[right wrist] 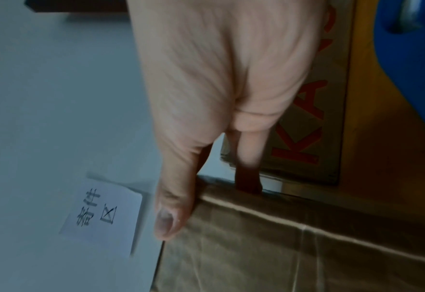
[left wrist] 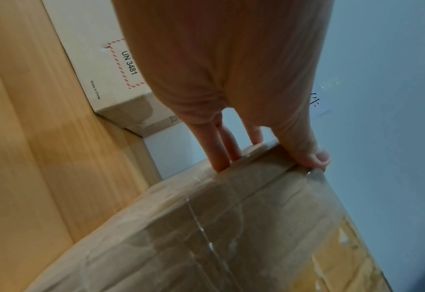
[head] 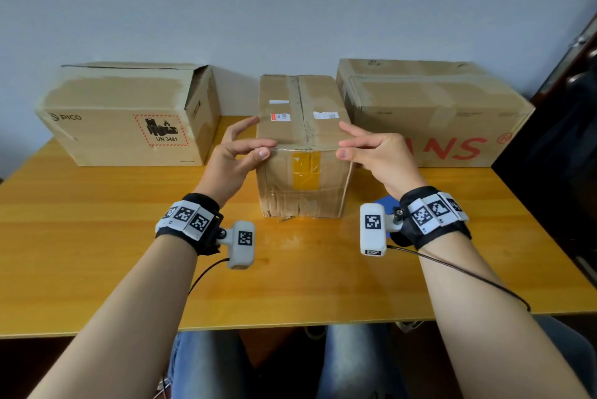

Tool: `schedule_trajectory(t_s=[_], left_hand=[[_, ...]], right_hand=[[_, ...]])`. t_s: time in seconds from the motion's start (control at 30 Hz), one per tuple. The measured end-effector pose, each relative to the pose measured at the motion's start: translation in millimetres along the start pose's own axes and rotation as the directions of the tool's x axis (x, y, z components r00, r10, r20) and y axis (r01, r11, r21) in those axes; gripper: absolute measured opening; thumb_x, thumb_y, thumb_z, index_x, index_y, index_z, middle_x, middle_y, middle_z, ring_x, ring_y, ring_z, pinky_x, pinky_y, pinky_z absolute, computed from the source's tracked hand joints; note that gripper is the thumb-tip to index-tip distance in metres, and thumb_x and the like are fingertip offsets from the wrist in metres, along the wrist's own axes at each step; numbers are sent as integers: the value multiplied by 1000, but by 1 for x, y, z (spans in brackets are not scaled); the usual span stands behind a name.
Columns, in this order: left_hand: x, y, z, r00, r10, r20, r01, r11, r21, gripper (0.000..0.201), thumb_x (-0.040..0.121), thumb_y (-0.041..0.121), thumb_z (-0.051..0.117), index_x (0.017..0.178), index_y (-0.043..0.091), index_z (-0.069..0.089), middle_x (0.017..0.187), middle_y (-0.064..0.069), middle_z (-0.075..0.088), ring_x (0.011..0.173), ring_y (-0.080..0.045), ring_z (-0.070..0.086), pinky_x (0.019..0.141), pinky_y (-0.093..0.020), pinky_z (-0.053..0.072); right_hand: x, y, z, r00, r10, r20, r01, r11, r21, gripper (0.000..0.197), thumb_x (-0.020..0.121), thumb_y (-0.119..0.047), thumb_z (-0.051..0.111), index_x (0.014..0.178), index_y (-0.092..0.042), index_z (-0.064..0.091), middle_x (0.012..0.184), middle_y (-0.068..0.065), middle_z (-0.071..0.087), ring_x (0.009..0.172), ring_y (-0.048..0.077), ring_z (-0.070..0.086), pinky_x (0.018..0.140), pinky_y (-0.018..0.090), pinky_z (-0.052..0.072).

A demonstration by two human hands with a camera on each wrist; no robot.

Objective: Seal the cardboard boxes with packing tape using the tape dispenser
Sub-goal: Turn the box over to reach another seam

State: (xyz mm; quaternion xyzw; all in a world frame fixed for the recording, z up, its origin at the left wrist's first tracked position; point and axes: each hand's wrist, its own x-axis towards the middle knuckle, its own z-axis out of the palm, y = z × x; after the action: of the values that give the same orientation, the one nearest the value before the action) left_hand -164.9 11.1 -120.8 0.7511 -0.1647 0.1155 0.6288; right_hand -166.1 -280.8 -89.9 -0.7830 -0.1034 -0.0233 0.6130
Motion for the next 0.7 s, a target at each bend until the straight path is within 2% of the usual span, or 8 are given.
schedule_trajectory(t_s=[0.07,0.17,0.27,0.43,0.6,0.7], left_hand=[[-2,0,0,1000,11,19,-11,1000,-8,17,88,32,69,100,40,78,149,11,43,139,-8,41,97,-40,55],[-6,-1,4,1000,4,27,-4,1000,-10,22,91,30,63,109,30,76,153,9,38,140,-8,39,99,-34,54],[-9,-2,5,1000,-11,29,11,1000,-1,32,95,32,56,123,21,69,157,7,32,143,-8,34,100,-29,52],[-16,-2,8,998,-39,39,39,999,1,35,101,33,48,133,31,60,159,8,28,145,-6,32,97,-22,51],[-18,3,7,997,-55,51,54,998,10,34,105,25,47,136,31,58,158,12,31,141,0,36,100,-24,50],[-19,15,9,990,-139,-16,138,990,-37,28,103,23,54,127,29,67,152,8,40,134,-6,46,100,-33,51]], right_hand=[[-1,3,-2,1000,22,12,-23,997,68,15,81,-19,82,96,-18,80,125,-25,66,120,-2,60,106,42,48],[-2,6,-5,1000,21,17,-23,993,113,17,83,-18,79,100,-17,78,128,-22,66,118,0,62,100,40,52],[-4,7,-4,1000,3,23,-6,993,120,17,86,-17,77,102,-17,77,130,-21,65,120,2,61,99,37,52],[-8,10,-2,1000,-7,14,5,991,137,17,90,-16,72,106,-20,75,132,-22,63,123,2,59,98,34,51],[-18,10,4,998,-45,-43,50,991,122,21,95,-16,67,114,-24,71,133,-24,62,122,-1,60,95,30,52],[-21,5,6,997,-41,-62,45,997,69,21,96,-16,67,114,-25,73,132,-25,62,117,0,63,96,36,55]])
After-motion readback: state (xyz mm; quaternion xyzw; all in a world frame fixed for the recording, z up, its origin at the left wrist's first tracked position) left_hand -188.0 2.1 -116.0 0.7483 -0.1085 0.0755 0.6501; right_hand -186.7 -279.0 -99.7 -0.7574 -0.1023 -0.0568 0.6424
